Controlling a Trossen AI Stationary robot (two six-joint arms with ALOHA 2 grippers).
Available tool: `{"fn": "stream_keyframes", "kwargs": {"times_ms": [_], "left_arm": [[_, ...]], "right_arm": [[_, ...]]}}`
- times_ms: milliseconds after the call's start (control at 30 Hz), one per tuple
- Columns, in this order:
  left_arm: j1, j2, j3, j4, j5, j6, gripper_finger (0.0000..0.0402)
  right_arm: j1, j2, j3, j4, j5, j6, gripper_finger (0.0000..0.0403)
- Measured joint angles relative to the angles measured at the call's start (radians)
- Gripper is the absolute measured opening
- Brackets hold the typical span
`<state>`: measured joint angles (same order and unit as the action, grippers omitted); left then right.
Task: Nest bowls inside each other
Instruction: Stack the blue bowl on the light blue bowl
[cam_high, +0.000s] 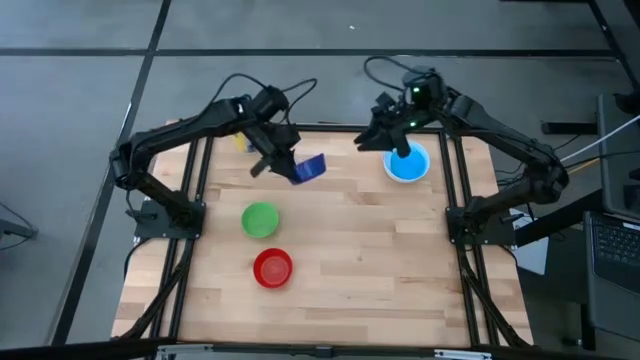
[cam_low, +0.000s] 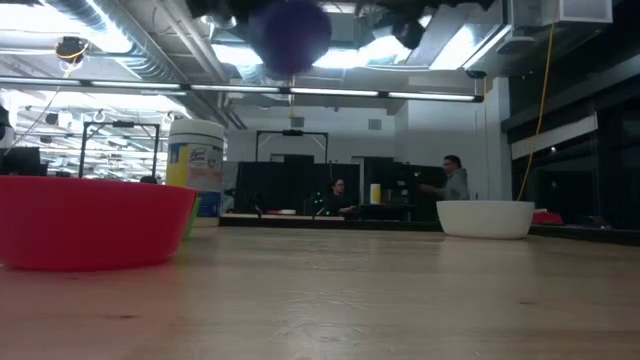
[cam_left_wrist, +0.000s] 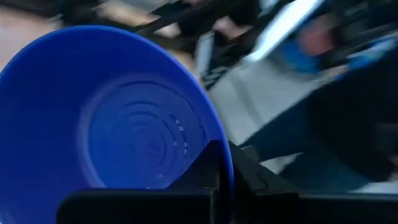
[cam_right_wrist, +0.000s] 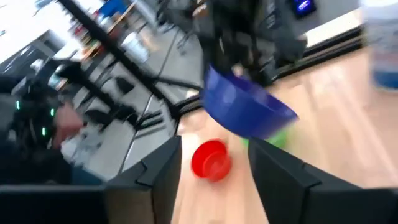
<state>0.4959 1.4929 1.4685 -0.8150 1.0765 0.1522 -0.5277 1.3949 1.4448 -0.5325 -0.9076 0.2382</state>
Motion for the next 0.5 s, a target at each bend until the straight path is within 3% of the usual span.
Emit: {"fn": "stream_keyframes", "kwargs": {"times_ms": [133, 267, 400, 500], "left_arm": [[-0.015, 0.000, 0.066, 0.047, 0.186, -0.085, 0.0002], [-0.040, 0.000, 0.076, 0.250, 0.375, -0.292, 0.0002], [-0.072, 0.000, 0.076, 0.504, 0.468, -0.509, 0.0002], [-0.082, 0.011, 0.079, 0.597, 0.478, -0.581, 0.0002]], "right_arm": [[0.022, 0.055, 0.000, 0.073, -0.101, -0.018, 0.0200], [0.029, 0.096, 0.000, 0.230, -0.185, 0.026, 0.0187], [0.028, 0.110, 0.000, 0.383, -0.238, 0.112, 0.0169], [0.035, 0.110, 0.000, 0.491, -0.264, 0.160, 0.0162]]}}
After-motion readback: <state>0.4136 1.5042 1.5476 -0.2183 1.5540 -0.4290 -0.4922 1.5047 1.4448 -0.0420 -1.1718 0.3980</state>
